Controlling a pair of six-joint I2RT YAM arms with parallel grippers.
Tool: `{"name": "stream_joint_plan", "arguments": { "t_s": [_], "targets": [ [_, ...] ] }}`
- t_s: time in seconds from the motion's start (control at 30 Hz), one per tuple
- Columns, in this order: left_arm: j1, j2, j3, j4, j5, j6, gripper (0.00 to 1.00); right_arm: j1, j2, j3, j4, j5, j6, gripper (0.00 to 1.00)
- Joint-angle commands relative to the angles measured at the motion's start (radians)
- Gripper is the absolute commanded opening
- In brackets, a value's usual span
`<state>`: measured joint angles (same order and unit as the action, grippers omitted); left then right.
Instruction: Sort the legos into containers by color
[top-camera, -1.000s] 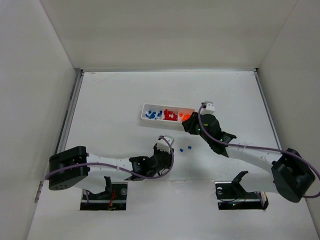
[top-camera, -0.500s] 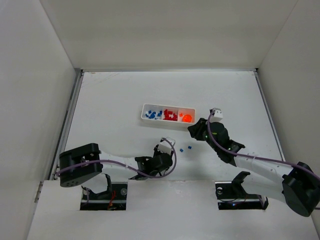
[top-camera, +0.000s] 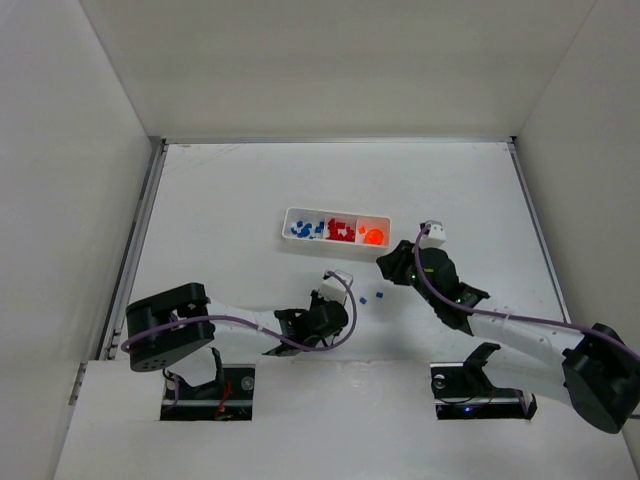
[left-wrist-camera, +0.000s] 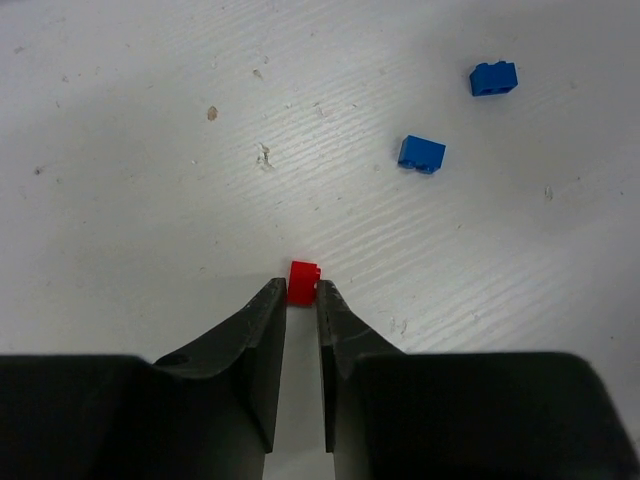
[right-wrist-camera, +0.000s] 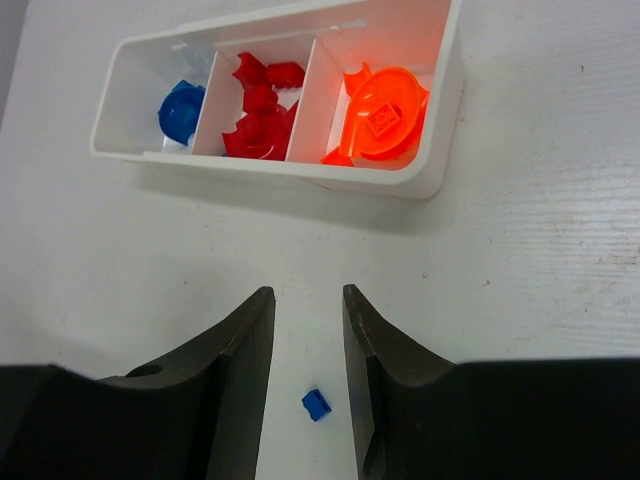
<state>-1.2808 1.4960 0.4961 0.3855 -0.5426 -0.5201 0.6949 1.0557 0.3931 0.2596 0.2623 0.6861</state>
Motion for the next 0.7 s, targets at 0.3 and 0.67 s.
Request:
{"name": "stream_joint_plan", "arguments": {
  "t_s": [0.3, 0.67],
  "targets": [
    [0.209, -0.149, 0.137, -0.011, 0.073, 0.046, 0.11, 0.010, -0.030, -0.048, 0.056, 0.029, 0.021, 0.39],
    [0.462, 0.180, 0.458, 0.047, 0.205, 0.101, 0.17, 0.053, -0.039, -0.068, 0.067, 0.041, 0.035, 0.39]
  ]
}}
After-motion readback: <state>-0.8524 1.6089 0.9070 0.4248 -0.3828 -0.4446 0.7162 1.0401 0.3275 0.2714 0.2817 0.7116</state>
